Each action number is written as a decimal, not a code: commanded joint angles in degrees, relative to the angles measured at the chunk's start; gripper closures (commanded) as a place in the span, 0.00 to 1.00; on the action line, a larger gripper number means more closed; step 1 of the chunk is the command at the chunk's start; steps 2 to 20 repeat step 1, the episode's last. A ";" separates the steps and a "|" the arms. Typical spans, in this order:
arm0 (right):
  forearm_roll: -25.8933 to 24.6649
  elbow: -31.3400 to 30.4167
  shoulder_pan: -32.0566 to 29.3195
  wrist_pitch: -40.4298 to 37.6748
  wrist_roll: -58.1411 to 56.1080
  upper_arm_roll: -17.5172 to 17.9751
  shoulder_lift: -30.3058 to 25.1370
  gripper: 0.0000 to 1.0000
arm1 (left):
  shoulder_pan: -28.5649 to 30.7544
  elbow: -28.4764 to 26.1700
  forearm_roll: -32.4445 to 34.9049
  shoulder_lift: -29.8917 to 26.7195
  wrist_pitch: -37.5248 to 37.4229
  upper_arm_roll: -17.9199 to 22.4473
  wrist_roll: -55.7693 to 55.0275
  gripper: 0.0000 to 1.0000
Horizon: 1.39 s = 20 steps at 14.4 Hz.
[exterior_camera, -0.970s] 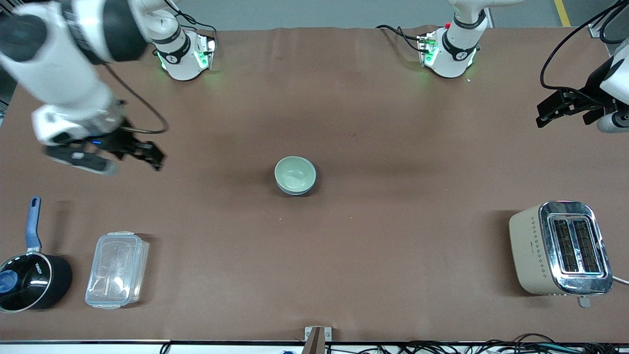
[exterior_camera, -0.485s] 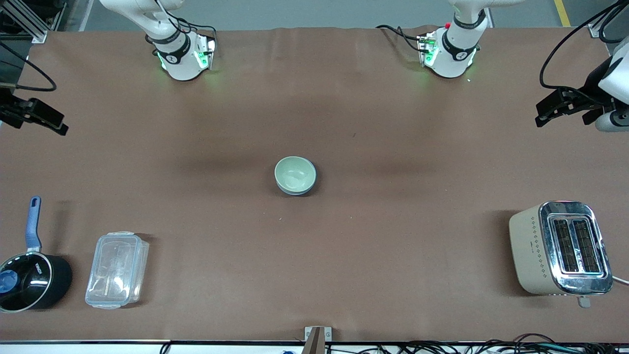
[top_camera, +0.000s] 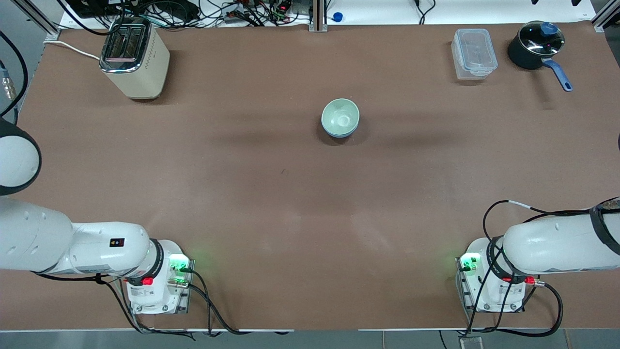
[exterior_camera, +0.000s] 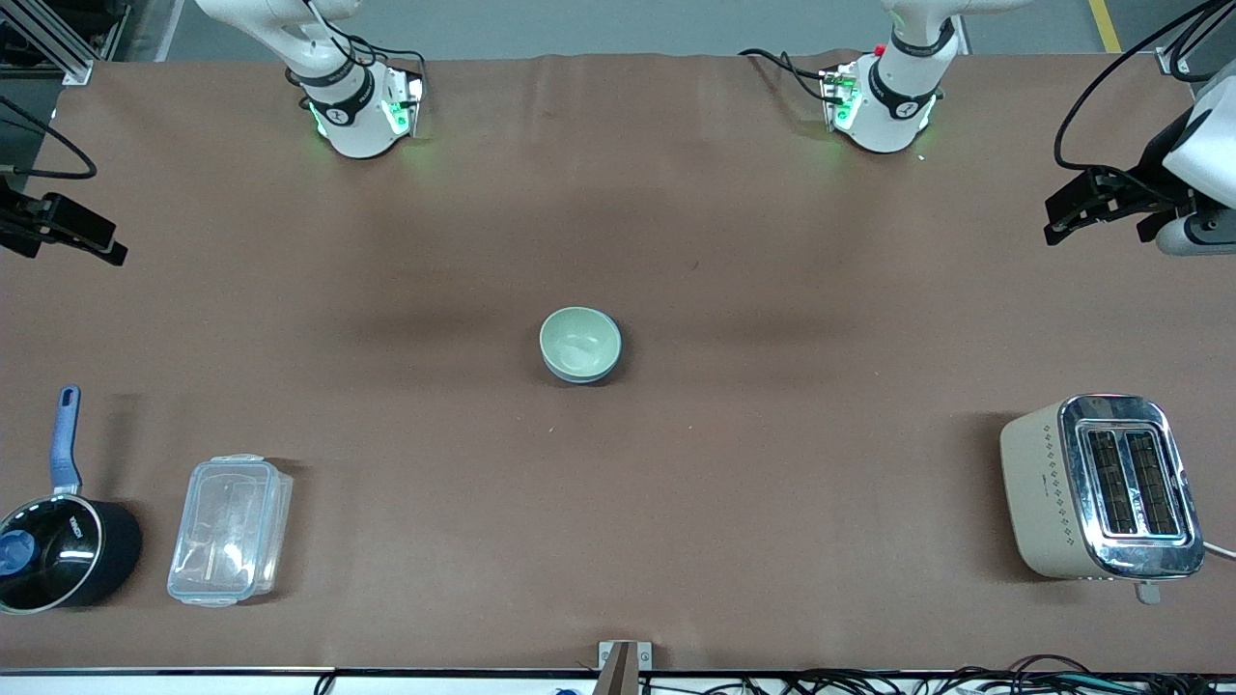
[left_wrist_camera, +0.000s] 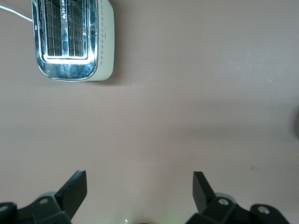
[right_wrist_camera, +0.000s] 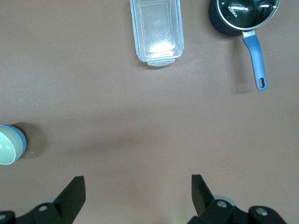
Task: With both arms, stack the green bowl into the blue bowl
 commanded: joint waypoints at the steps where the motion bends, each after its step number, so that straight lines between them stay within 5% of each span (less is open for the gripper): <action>1: 0.65 0.94 -0.08 -0.91 -0.93 -0.44 0.29 0.00 | -0.15 0.87 0.82 -0.26 -1.12 -0.15 0.87 0.00; 20: 0.65 0.94 -0.08 -0.91 -0.93 -0.44 0.29 0.00 | -0.15 0.87 0.82 -0.26 -1.12 -0.15 0.87 0.00</action>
